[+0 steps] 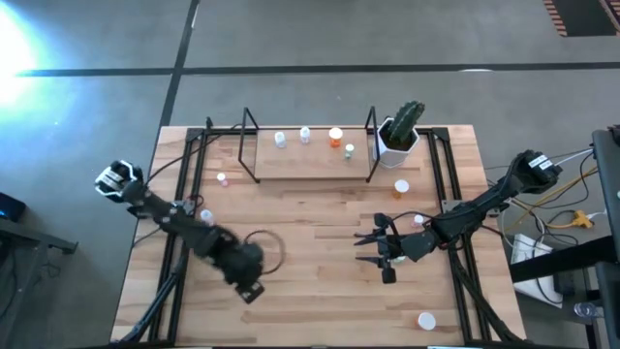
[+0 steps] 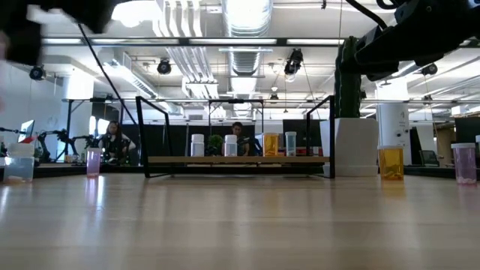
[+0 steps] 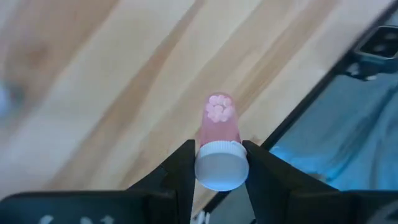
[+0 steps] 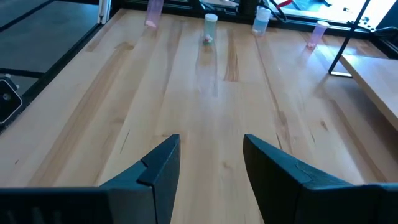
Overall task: Pick and place medicine bottles onto shelf by color
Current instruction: Put the bottom pink medicine bottle on the shelf
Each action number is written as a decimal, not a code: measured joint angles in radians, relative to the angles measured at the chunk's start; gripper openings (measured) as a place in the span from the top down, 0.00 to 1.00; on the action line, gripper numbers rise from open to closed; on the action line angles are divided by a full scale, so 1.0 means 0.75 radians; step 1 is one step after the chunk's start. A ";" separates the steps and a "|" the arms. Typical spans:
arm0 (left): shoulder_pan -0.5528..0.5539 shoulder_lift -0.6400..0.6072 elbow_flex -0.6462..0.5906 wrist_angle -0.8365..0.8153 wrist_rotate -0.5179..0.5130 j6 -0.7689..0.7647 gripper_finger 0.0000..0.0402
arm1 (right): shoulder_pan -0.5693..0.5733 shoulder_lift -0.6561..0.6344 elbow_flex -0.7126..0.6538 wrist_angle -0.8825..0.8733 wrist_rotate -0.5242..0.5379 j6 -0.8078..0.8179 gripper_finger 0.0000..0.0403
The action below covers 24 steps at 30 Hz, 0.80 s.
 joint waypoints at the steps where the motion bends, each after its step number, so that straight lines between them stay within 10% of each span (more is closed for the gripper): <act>1: 0.049 0.031 0.044 -0.028 0.030 0.098 0.75 | 0.000 0.000 0.000 0.001 0.000 0.000 0.59; 8: 0.388 0.316 0.479 -0.509 0.083 0.822 0.75 | 0.000 0.000 0.000 -0.005 0.000 0.002 0.59; 17: 0.776 0.643 1.072 -1.018 -0.398 1.349 0.75 | 0.000 0.000 0.000 -0.010 0.000 0.006 0.59; 24: 1.046 0.764 1.148 -1.025 -0.561 1.574 0.75 | 0.000 0.000 -0.008 -0.017 -0.001 0.026 0.59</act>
